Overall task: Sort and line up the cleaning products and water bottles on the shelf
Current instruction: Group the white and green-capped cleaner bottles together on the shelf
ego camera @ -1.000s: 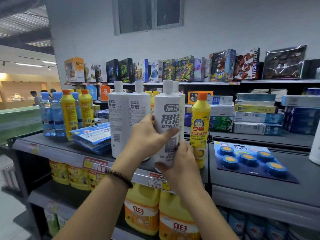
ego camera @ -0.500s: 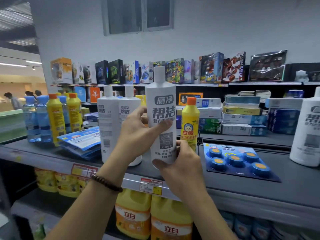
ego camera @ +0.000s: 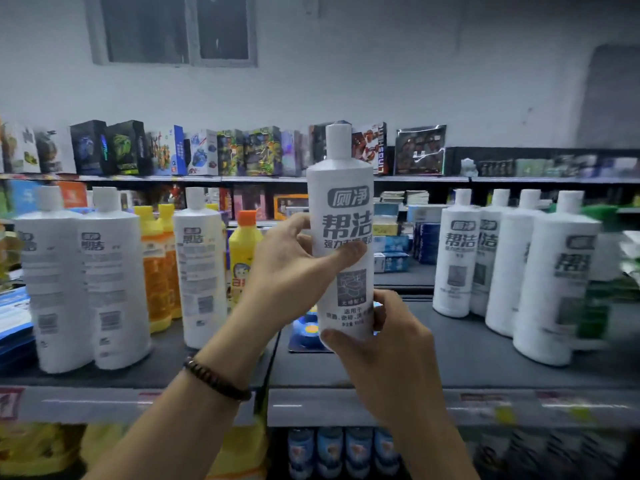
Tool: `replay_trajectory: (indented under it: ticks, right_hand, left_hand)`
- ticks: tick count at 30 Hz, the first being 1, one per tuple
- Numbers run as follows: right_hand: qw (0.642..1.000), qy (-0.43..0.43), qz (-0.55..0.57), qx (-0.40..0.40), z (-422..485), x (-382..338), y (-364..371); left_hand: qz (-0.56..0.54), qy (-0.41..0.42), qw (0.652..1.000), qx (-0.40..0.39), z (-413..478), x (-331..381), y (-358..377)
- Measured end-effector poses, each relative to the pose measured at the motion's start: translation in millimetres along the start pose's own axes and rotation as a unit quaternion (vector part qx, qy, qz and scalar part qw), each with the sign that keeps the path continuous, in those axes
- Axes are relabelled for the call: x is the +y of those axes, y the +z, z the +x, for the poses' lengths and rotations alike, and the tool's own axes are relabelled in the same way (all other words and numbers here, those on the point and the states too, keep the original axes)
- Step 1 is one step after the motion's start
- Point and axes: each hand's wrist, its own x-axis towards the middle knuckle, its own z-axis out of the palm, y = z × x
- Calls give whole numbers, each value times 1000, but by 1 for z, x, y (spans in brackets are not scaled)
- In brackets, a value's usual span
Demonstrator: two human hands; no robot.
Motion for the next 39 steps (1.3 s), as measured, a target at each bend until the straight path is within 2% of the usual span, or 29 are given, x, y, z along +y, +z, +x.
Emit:
replay_trajectory:
  ticks: [6, 11, 14, 17, 24, 27, 34, 39]
  right_hand:
    - [996, 63, -61, 32, 15, 53, -51]
    - [983, 122, -138, 6, 24, 86, -82]
    - [979, 134, -155, 10, 25, 101, -97]
    - [976, 136, -170, -21, 27, 114, -109]
    - [972, 110, -186, -91, 41, 134, -124]
    - [970, 108, -190, -109, 45, 137, -124]
    - [957, 113, -229, -137, 55, 140, -121]
    - [952, 123, -237, -150, 63, 140, -117]
  left_hand:
    - [-21, -10, 998, -51, 22, -12, 97]
    - [-32, -46, 997, -58, 43, -29, 165]
    - [-34, -61, 995, -74, 52, -38, 194]
    - [-6, -62, 994, -91, 59, -45, 217]
    - [7, -83, 993, -89, 72, -58, 252]
    - [27, -62, 993, -93, 74, -61, 258]
    - [91, -66, 982, -154, 70, -82, 259]
    - [104, -62, 984, -128, 73, -86, 268]
